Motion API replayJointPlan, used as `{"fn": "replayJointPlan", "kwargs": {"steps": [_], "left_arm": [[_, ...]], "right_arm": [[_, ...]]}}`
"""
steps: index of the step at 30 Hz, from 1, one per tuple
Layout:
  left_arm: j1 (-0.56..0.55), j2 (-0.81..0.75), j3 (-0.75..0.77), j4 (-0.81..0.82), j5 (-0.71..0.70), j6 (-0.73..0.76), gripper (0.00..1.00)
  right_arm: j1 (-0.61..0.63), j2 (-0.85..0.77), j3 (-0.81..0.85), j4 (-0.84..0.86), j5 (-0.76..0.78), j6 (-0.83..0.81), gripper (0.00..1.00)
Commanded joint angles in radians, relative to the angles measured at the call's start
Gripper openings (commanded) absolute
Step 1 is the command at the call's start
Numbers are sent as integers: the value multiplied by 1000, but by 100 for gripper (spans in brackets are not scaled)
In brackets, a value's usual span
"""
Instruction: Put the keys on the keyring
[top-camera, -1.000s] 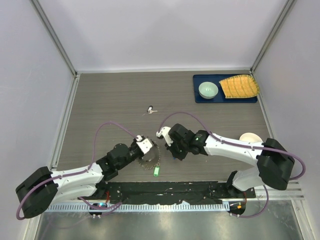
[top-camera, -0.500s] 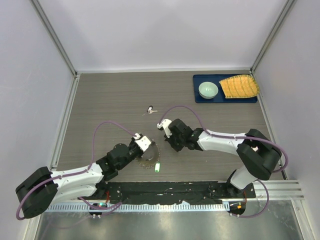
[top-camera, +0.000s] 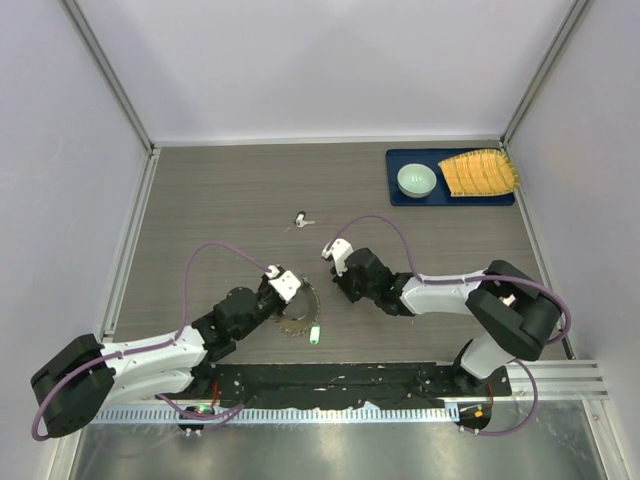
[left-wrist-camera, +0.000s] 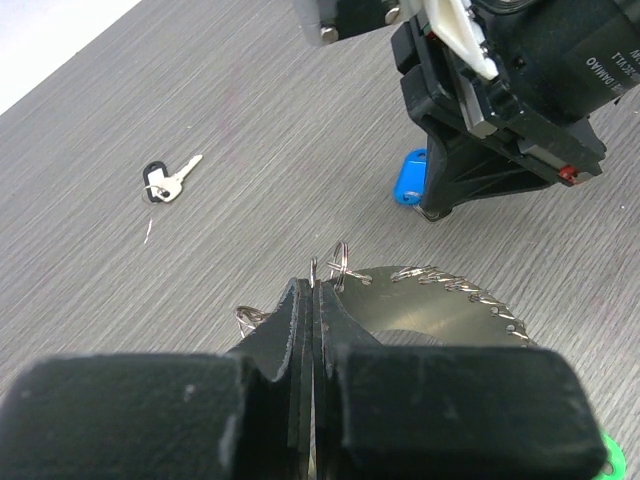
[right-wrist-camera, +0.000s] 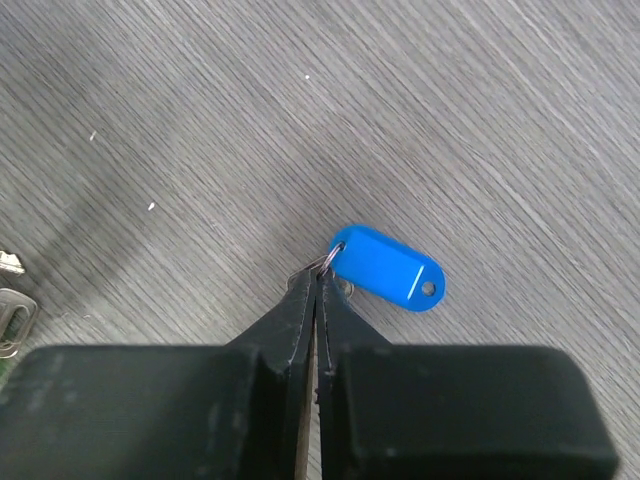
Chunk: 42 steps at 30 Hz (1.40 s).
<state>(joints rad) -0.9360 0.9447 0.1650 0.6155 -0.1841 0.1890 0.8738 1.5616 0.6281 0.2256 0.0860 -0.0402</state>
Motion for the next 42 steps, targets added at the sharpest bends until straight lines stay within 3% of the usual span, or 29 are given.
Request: {"fn": "replayJointPlan", "kwargs": {"steps": [1, 5, 9, 13, 21, 31, 42], "left_arm": [[-3, -7, 4, 58, -18, -13, 0], [-3, -14, 2, 59, -23, -19, 0], [-3, -24, -2, 59, -35, -26, 0], [-3, -40, -2, 56, -46, -34, 0], [-3, -89, -22, 55, -145, -65, 0], [-3, -113, -28, 43, -210, -85, 0], [-3, -96, -22, 44, -195, -83, 0]], "right_arm": [[-1, -41, -57, 75, 47, 61, 9], [11, -129, -68, 60, 86, 106, 17], [22, -213, -56, 34, 138, 151, 45], [42, -242, -50, 34, 199, 157, 58], [114, -123, -77, 178, 300, 139, 57], [214, 41, 7, 159, 544, 92, 49], [218, 97, 21, 146, 543, 94, 37]]}}
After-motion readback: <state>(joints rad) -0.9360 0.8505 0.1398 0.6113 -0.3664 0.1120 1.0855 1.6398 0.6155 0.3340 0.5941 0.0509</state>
